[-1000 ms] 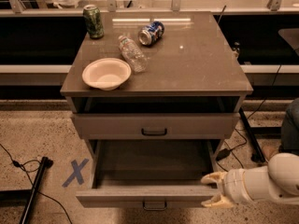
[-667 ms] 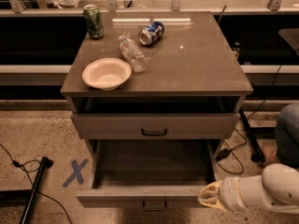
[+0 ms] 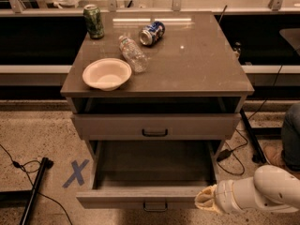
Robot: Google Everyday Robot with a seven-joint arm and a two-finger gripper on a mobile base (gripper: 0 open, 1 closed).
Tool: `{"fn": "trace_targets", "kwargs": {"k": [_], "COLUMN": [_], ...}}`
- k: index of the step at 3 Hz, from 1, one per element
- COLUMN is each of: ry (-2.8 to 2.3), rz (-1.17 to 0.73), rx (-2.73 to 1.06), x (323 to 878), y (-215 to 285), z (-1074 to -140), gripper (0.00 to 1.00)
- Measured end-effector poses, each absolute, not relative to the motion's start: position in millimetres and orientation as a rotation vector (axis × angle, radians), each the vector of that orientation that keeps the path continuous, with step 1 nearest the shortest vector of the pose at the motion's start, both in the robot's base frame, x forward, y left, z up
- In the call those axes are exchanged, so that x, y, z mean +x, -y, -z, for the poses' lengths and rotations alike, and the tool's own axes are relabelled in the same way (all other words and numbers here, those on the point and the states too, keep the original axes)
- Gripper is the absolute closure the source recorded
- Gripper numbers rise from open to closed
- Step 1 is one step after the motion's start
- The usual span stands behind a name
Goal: Close middle drawer
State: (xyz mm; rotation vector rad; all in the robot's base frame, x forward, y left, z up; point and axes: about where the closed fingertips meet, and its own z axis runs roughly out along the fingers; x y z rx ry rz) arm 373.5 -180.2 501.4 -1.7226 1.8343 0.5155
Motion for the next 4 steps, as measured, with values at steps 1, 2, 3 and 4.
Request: {"fn": "trace_targets", "kwargs": {"k": [1,2,3,4], "ry": [-1.858,-1.894,-1.899,-1.898], "rz": [-0.538,-0.518,-0.493,-0.474], "rx": [-1.761,-1.776,-1.791,-1.776], "x": [361,356,360,369], "y": [163,152,141,137], "z": [-463,-425,-405,-388], "gripper": [1.0,1.0,1.0,1.0]}}
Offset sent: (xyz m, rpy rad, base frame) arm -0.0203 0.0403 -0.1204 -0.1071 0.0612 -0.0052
